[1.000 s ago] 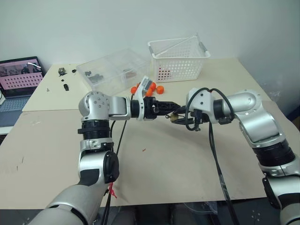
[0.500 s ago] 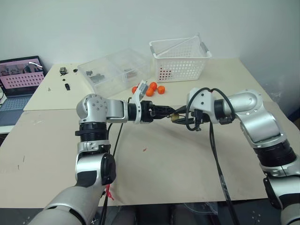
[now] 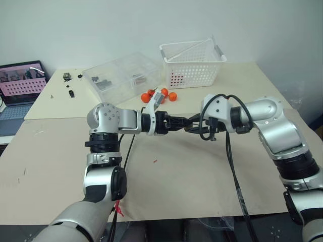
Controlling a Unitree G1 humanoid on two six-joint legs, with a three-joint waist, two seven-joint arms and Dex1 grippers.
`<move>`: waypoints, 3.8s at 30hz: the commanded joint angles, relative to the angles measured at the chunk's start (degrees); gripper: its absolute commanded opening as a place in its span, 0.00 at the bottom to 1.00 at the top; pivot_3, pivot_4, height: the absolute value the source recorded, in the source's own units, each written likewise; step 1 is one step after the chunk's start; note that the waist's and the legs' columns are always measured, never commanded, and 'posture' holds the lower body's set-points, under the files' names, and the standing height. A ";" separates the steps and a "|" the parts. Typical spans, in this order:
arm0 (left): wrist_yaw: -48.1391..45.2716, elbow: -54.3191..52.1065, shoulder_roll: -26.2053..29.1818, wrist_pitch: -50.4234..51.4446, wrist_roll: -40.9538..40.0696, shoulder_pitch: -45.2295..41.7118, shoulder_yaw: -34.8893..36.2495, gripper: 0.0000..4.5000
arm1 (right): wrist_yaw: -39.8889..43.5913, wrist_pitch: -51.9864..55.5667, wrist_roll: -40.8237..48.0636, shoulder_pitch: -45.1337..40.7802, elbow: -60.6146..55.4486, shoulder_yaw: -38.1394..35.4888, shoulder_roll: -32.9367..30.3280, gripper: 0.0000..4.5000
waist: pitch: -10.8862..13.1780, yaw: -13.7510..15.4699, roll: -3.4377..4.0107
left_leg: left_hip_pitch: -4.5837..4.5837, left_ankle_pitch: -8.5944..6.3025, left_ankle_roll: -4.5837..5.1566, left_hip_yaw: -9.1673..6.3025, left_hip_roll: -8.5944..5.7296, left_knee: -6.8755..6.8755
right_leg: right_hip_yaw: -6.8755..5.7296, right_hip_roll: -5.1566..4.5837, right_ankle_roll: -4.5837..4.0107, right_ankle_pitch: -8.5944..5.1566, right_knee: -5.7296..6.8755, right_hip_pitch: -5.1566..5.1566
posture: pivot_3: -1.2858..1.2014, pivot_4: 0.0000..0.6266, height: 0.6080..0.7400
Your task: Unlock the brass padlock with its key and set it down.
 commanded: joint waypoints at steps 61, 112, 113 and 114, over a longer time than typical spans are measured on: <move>5.67 -4.26 -1.41 0.23 -4.08 1.28 7.90 0.00 | -6.69 13.69 14.38 7.75 -9.84 -12.44 -2.98 0.01 | 0.00 0.12 -0.03 | 0.00 -0.02 0.03 0.00 0.01 0.00 | 0.04 -0.01 0.00 0.00 -0.02 0.03 | 0.52 0.24 1.00; 22.66 -4.33 1.88 0.23 -25.96 3.63 5.17 0.00 | -11.27 4.83 8.73 7.04 -1.29 -7.15 1.90 0.01 | 0.00 0.13 -0.03 | 0.01 0.00 0.00 -0.04 0.00 0.00 | 0.10 -0.01 0.01 0.01 -0.02 0.02 | 0.52 0.24 1.00; 23.10 -4.29 1.82 0.23 -26.36 3.68 5.27 0.00 | -11.28 4.84 8.63 6.96 -1.21 -7.13 1.93 0.01 | 0.00 0.14 -0.03 | 0.01 0.00 0.00 -0.04 0.00 0.01 | 0.10 -0.01 0.01 0.01 -0.02 0.02 | 0.52 0.24 1.00; 23.61 -4.27 1.77 0.23 -26.83 3.77 5.35 0.00 | -11.32 4.88 8.54 6.84 -1.12 -7.11 1.99 0.01 | 0.00 0.15 -0.03 | 0.01 0.00 0.00 -0.04 -0.01 0.01 | 0.11 -0.02 0.01 0.01 -0.02 0.02 | 0.52 0.24 1.00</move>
